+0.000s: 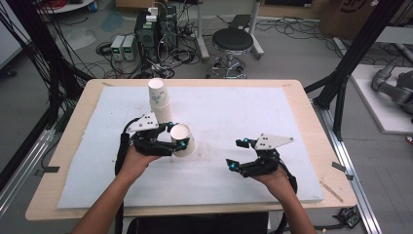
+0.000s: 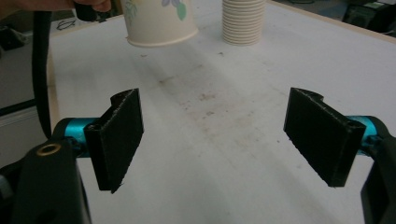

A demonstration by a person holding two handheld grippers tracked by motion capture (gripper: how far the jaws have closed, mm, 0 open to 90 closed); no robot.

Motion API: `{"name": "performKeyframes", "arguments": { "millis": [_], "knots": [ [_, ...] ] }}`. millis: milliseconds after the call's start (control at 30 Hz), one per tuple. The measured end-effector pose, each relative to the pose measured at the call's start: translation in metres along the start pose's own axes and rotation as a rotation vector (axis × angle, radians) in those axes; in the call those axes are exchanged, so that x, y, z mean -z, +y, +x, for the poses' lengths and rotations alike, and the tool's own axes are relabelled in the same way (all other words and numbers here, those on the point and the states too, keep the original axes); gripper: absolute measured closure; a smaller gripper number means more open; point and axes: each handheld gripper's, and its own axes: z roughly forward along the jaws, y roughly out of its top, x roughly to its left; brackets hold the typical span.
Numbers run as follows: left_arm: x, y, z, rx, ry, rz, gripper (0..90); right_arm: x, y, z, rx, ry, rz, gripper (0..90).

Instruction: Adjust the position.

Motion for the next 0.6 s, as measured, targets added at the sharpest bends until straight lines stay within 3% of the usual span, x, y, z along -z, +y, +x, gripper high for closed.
{"name": "performKeyframes", "arguments": {
  "millis": [233, 600],
  "knots": [
    [-0.009, 0.001, -0.005, -0.011, -0.038, 0.007, 35.2, -0.013, 0.007, 0.004, 0.023, 0.041, 0.006, 20.2],
    [-0.029, 0.002, -0.018, -0.041, -0.132, 0.022, 35.5, -0.022, 0.011, 0.011, 0.046, 0.095, 0.002, 20.2]
  ]
}}
